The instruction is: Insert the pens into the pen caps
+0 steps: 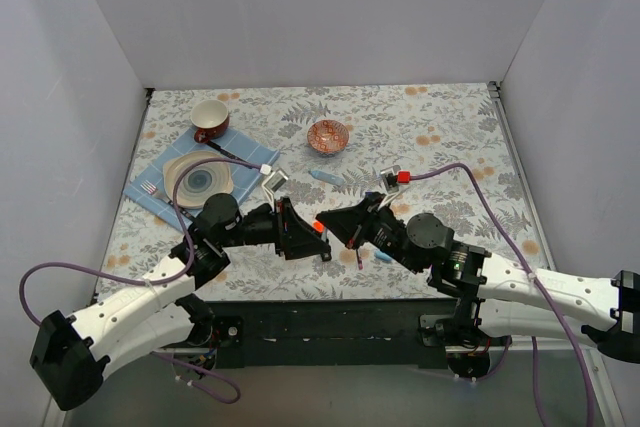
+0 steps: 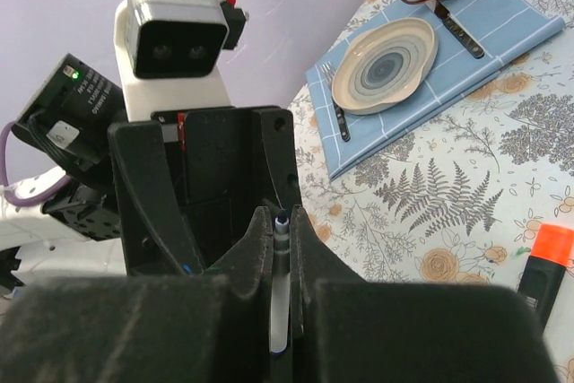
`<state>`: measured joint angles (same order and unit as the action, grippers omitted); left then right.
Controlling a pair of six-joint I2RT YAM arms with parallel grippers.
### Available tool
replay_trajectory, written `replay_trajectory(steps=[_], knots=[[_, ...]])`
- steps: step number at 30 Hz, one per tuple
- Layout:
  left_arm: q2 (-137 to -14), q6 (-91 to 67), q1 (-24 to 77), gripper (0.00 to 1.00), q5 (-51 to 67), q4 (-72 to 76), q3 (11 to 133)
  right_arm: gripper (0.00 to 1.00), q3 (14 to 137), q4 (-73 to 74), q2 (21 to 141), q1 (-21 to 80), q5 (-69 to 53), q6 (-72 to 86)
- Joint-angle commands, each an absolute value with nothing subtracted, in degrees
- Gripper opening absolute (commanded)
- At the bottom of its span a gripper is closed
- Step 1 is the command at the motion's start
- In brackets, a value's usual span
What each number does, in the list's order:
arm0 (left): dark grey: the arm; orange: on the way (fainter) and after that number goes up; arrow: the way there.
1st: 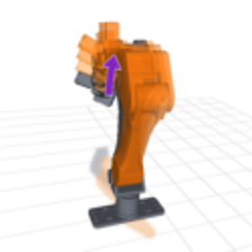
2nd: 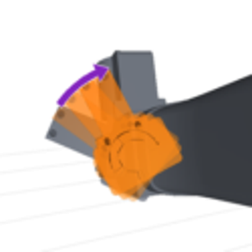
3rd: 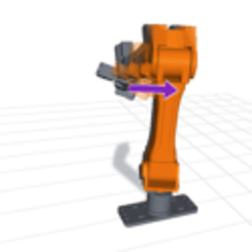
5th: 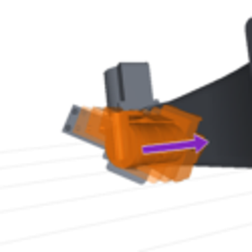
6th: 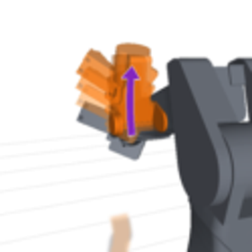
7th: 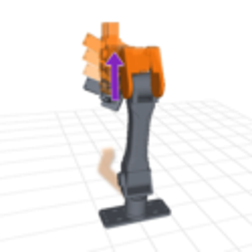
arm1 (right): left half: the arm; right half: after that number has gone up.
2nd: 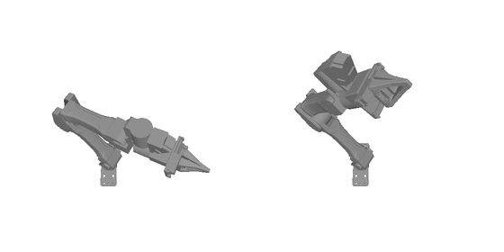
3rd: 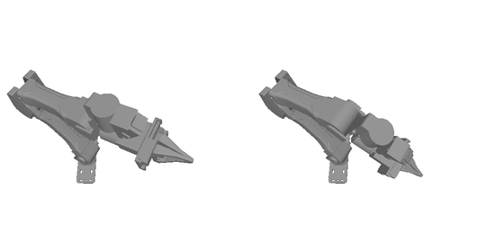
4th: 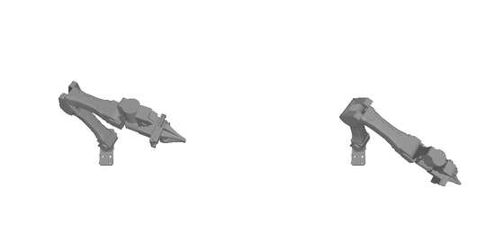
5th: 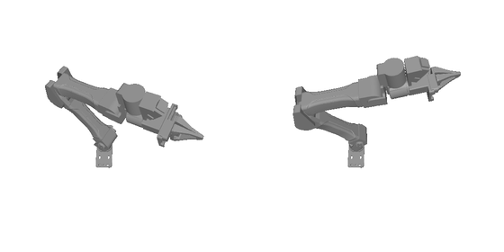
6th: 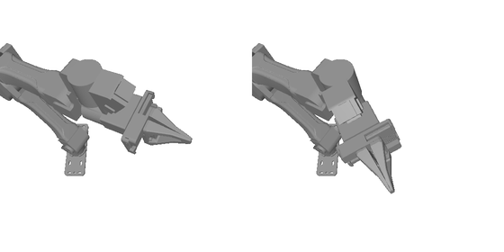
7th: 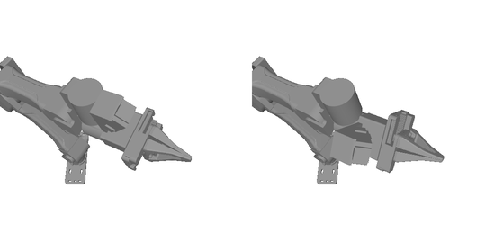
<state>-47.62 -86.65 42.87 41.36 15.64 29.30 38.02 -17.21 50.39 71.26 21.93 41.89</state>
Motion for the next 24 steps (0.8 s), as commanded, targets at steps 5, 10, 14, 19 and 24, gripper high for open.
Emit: replay_trajectory(steps=[5, 10, 14, 19, 24], knots=[[-52.8, -86.3, 42.8, 0.35, 42.8, 19.9, 33.0, 0.01, 36.0, -22.5, 49.0, 71.1, 21.0, 43.2], [-52.3, -87.5, 42.8, 0.00, 43.2, 22.6, 31.8, 0.01, 34.6, -23.7, 48.3, 71.1, 22.0, 43.5], [-50.9, -86.3, 42.8, 0.00, 41.1, 20.9, 30.9, 0.22, 35.2, -22.2, 47.7, 71.1, 23.5, 42.2], [-49.2, -77.9, 42.8, 0.00, 35.1, 3.3, 36.5, 0.53, 37.2, -14.6, 43.4, 70.8, 25.8, 34.2], [-46.7, -65.6, 42.7, 0.00, 22.4, -15.2, 41.3, 0.65, 39.7, -5.2, 43.1, 67.3, 26.9, 23.3]])
